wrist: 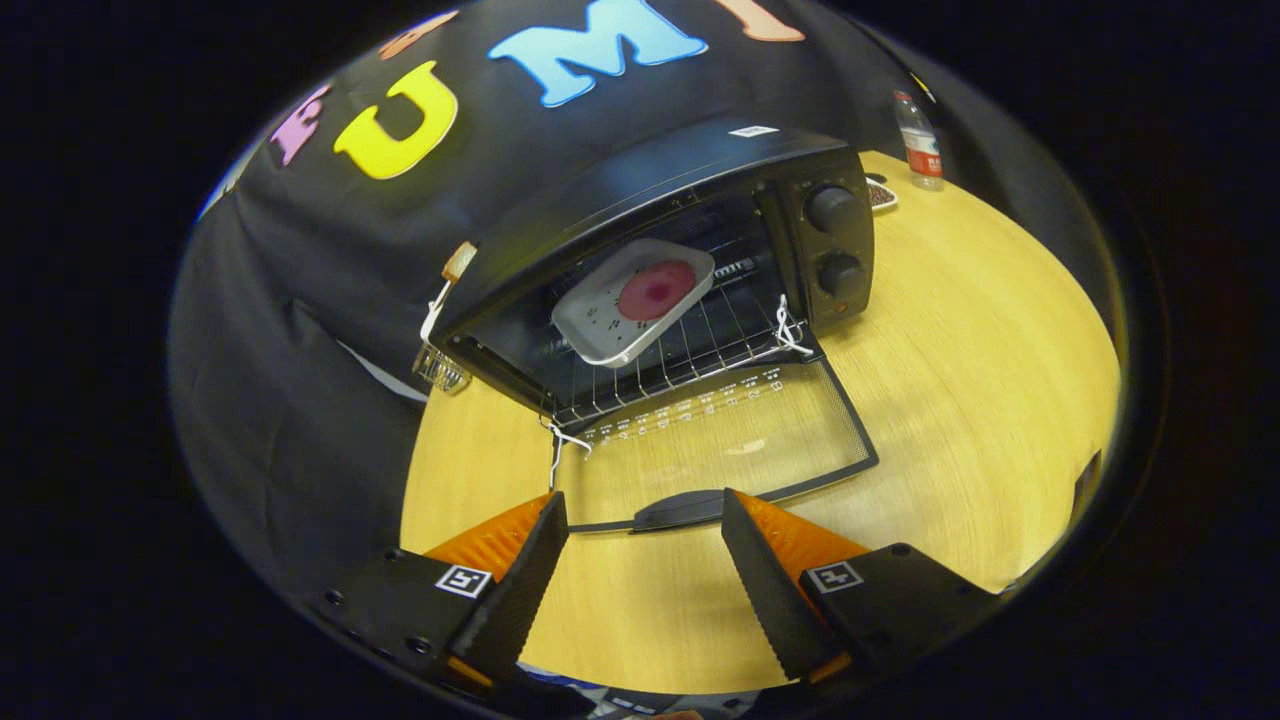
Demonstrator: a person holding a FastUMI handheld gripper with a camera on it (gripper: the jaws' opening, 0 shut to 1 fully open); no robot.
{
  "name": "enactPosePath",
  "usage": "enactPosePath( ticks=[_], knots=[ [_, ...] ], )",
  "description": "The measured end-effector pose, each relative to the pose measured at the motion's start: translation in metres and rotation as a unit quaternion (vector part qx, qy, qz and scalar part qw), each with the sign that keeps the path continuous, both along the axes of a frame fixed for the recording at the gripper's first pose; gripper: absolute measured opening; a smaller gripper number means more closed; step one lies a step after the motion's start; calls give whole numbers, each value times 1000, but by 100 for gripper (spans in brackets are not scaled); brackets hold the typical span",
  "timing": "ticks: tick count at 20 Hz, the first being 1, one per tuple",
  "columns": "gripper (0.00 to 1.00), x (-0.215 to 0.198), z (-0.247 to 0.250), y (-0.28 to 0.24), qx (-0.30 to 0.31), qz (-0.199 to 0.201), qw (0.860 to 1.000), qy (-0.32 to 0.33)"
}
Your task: Open the toaster oven, put the food inside, and close the toaster oven door.
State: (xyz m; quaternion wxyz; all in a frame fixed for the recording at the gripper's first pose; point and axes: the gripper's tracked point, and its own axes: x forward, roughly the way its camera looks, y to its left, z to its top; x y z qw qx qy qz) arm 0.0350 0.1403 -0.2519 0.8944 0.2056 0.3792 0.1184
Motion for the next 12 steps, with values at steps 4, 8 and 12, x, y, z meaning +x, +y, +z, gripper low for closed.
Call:
enactPosePath(
  ticks=[4,8,12],
  knots=[
    [98,-1,-16,-12,-53,8,999,-4],
    [98,-4,-34,-24,-114,15,993,2],
    [98,-12,-53,-28,-157,37,986,27]
  ],
)
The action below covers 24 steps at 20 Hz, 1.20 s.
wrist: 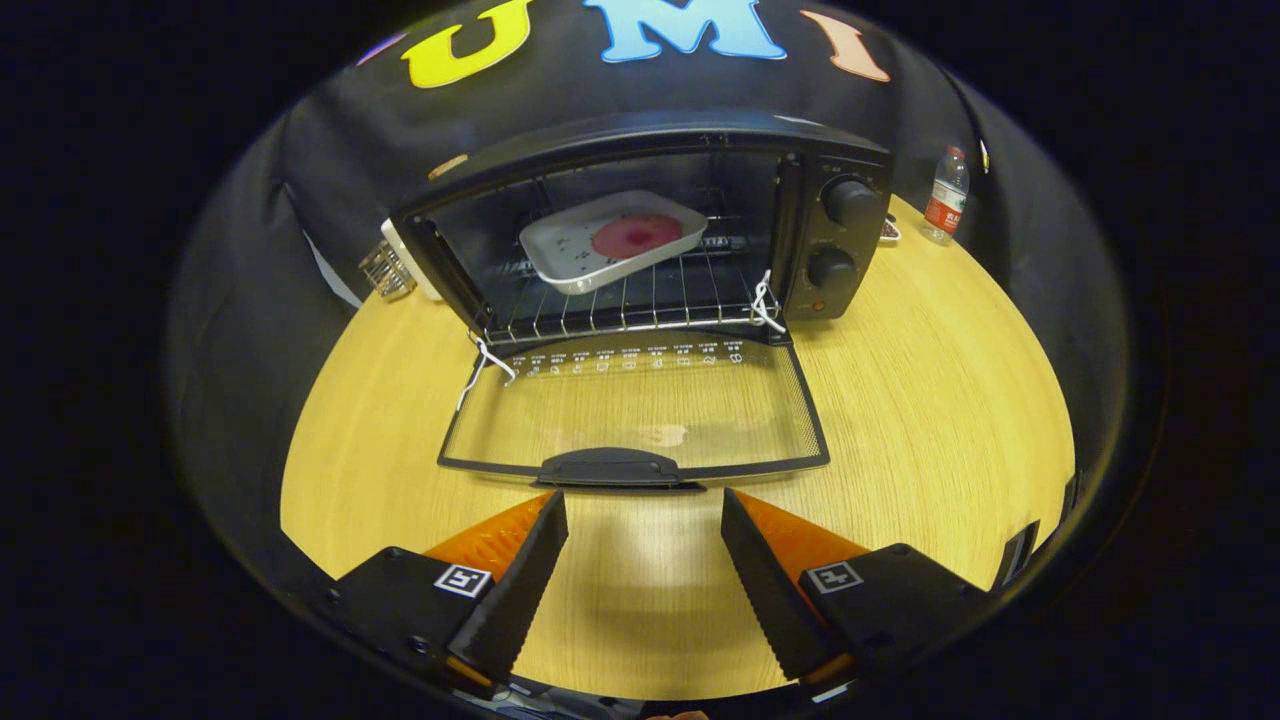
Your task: Open the toaster oven, put the food inside, and close the toaster oven door.
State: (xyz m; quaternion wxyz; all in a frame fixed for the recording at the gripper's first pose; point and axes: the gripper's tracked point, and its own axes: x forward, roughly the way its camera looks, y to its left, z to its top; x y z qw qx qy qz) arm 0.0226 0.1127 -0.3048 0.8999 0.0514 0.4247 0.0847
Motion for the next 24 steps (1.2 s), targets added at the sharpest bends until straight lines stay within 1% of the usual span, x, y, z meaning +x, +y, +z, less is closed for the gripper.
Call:
enactPosePath(
  ticks=[2,3,7,9,13,15,17,24],
  knots=[
    [99,1,-7,0,-9,1,1000,10],
    [99,-2,-14,10,-12,3,1000,16],
    [99,-4,-32,9,-39,4,998,55],
    [99,0,-38,7,-47,2,997,63],
    [99,6,-44,11,-42,-5,996,79],
    [99,8,-47,18,-32,2,995,91],
    [99,15,-46,21,-32,-1,996,86],
    [99,16,-44,20,-56,17,995,81]
  ],
)
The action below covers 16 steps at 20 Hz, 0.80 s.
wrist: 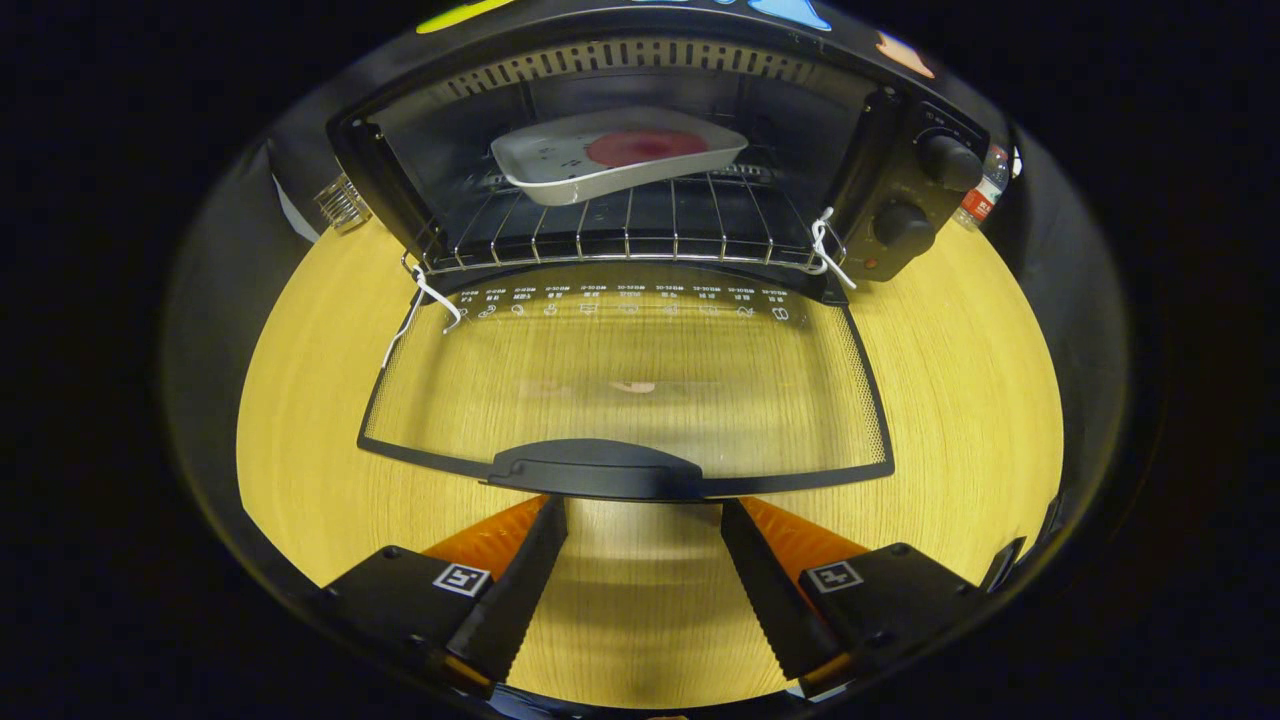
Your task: Open the toaster oven, put the food inside, and close the toaster oven door.
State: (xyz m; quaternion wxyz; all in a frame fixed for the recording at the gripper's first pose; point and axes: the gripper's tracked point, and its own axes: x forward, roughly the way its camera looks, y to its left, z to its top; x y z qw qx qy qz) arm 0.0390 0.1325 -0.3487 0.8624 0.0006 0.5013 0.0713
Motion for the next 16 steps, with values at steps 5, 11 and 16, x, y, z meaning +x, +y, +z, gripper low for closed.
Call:
enactPosePath(
  ticks=[5,11,16],
  knots=[
    [99,-2,16,-2,-17,27,999,-33],
    [99,-6,37,-4,-19,33,998,-57],
    [99,-7,65,-5,3,29,996,-89]
  ],
)
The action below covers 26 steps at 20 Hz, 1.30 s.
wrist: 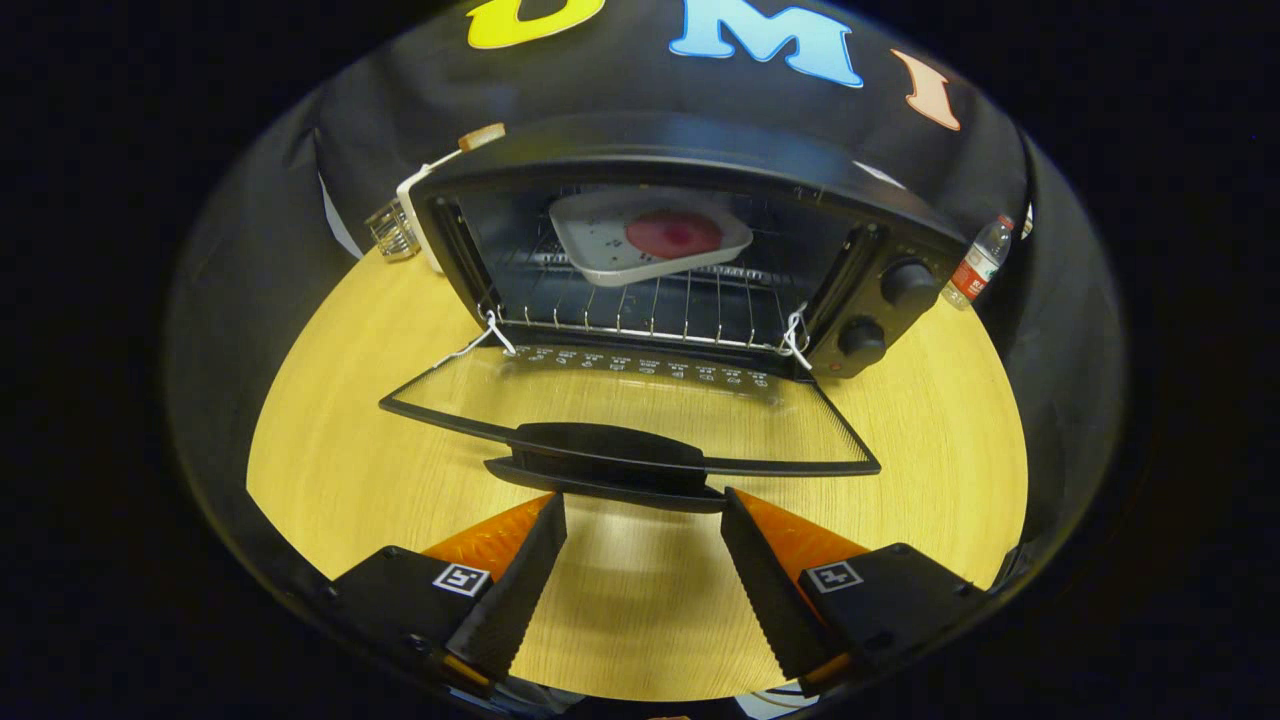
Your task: Open the toaster oven, put the food inside, and close the toaster oven door.
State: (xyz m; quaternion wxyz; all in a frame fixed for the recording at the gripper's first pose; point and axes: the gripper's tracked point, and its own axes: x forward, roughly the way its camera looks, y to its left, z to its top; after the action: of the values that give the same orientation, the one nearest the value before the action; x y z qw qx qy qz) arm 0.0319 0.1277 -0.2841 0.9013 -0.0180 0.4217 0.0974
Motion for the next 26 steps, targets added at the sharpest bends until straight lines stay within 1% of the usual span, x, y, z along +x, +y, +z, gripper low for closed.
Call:
enactPosePath(
  ticks=[2,4,9,11,13,16,19,23,26],
  knots=[
    [99,1,8,1,25,-15,1000,-1],
    [99,5,22,1,36,-21,999,-16],
    [99,23,75,1,52,-27,995,-79],
    [99,28,99,-1,66,-30,991,-111],
    [99,30,126,-6,65,-28,986,-150],
    [99,24,165,-16,61,-23,975,-211],
    [99,15,206,-31,62,-28,961,-270],
    [98,-8,256,-58,70,-41,941,-328],
    [98,-32,284,-83,67,-49,926,-368]
  ],
)
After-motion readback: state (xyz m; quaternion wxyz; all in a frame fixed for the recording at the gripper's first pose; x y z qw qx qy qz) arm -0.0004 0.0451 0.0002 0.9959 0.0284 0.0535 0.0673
